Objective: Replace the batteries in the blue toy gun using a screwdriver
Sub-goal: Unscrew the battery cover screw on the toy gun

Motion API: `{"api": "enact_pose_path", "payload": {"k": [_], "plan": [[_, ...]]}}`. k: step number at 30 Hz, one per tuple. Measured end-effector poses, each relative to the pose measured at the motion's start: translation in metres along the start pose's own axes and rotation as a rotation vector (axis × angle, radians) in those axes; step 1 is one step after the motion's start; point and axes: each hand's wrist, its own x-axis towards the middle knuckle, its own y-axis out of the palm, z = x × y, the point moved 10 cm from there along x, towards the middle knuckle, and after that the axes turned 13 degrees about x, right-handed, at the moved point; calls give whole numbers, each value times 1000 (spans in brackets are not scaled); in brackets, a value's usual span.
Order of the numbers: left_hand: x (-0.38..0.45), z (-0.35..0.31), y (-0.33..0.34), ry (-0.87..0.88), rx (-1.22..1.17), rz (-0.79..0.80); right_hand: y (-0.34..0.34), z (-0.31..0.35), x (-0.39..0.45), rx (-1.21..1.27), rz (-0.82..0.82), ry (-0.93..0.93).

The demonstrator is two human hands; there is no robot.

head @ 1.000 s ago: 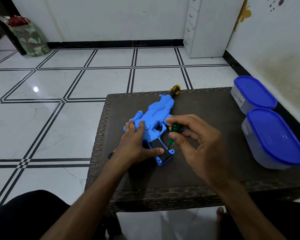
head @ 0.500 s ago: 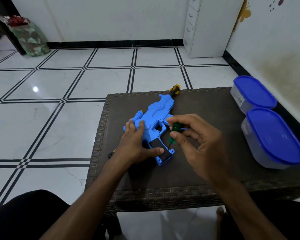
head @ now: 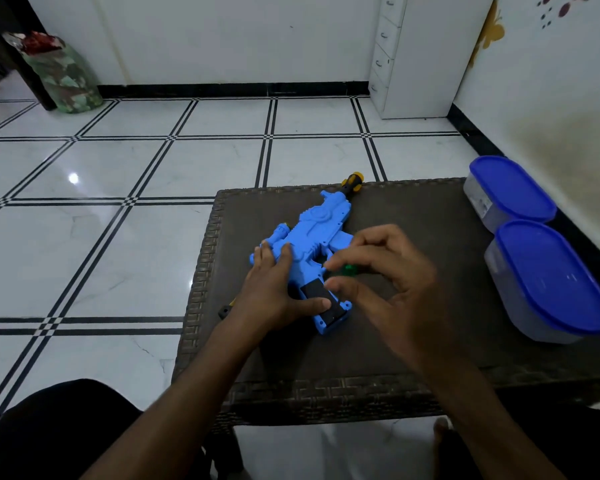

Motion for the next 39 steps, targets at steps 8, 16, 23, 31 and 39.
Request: {"api": "enact_pose_path", "payload": {"k": [8, 16, 23, 31, 39], "plan": [[-2, 1, 0, -3, -5, -15, 1, -3, -3, 119, -4, 90], [-3, 0, -1, 5, -4, -6, 0, 4, -1, -10, -25, -26], [-2, 1, 0, -5, -2, -4, 6, 6, -2, 24, 26, 21], [-2, 1, 0, 4, -6, -1, -1, 7, 3, -69, 2, -67], [-2, 0, -1, 6, -7, -8, 3, 4, 1, -5, 34, -4]]}}
